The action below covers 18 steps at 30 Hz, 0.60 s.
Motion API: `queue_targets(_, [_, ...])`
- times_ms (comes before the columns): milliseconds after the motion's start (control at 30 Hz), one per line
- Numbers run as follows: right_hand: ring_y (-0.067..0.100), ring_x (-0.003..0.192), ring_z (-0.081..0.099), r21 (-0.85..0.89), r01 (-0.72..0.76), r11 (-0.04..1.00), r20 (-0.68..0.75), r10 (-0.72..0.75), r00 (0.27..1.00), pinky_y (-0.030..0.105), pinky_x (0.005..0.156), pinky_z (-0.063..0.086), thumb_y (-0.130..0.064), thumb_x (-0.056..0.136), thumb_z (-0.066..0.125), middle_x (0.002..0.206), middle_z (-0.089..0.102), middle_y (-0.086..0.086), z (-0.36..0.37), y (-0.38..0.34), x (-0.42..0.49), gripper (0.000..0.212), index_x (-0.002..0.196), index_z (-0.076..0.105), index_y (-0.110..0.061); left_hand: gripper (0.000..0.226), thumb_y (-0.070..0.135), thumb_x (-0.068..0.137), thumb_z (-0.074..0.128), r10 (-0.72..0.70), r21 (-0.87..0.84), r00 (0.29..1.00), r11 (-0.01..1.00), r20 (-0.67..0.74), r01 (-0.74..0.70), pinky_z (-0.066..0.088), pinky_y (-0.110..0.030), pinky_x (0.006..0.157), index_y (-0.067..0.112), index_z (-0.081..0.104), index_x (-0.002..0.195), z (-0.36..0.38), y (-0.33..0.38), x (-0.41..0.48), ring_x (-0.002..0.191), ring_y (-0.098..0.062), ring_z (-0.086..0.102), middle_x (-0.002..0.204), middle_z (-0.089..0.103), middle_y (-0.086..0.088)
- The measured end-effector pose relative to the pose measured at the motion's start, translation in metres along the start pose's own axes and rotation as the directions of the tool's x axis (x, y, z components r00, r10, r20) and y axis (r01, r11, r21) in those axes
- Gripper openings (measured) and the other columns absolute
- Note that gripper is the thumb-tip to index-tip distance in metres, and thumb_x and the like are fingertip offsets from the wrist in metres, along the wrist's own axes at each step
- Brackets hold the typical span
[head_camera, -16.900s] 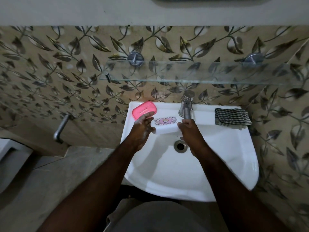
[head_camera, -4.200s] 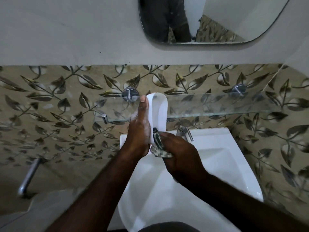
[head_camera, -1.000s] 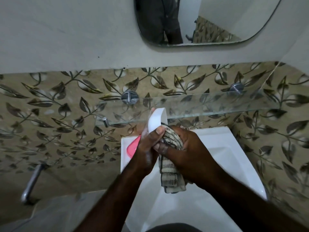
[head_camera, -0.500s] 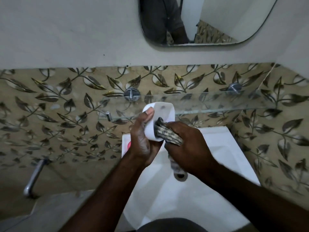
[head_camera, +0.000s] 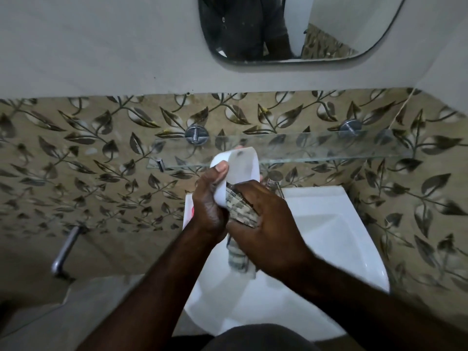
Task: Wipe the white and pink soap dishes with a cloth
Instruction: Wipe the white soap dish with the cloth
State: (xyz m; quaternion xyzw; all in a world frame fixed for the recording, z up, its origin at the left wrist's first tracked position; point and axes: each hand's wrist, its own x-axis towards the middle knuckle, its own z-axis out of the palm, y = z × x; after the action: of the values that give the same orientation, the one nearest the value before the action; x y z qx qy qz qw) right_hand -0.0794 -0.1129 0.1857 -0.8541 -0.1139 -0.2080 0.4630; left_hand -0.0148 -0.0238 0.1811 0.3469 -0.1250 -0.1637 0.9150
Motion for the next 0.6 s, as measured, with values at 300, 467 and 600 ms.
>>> queue_targets(300, [0.011,0.067,0.064,0.035,-0.14,0.99,0.009,0.139,0.99,0.036,0.061,0.055,-0.006,0.07,0.056,0.079,0.062,-0.013,-0.032,0.02,-0.015,0.031,0.087,0.062,-0.031,0.036,0.033,0.06,0.069,-0.074,-0.026,0.985,0.997,-0.159,0.071,0.057,-0.029,0.072,0.01,0.074,0.088,0.025,-0.024,-0.008,0.078,-0.022,0.067,0.083,0.072,-0.008])
queue_targets(467, [0.0,0.083,0.061,0.072,0.031,0.997,0.018,-0.033,0.999,0.015,0.073,0.046,-0.007,0.069,0.058,0.095,0.06,-0.021,-0.038,0.02,-0.034,0.043,0.103,0.063,-0.034,0.036,0.029,0.059,0.067,-0.054,0.034,0.995,0.998,-0.082,0.057,0.057,-0.028,0.073,0.011,0.078,0.088,0.031,-0.03,-0.019,0.077,-0.02,0.069,0.085,0.074,-0.008])
queue_targets(600, [0.027,0.093,0.069,-0.137,-0.005,0.991,0.038,0.01,0.999,0.034,0.077,0.054,0.004,0.074,0.063,0.104,0.071,0.004,-0.05,0.048,-0.041,0.037,0.108,0.069,-0.01,0.052,0.024,0.06,0.068,-0.112,0.03,0.971,0.992,-0.212,0.121,0.049,-0.033,0.086,0.003,0.064,0.108,0.034,-0.042,-0.033,0.092,-0.027,0.059,0.103,0.063,-0.017])
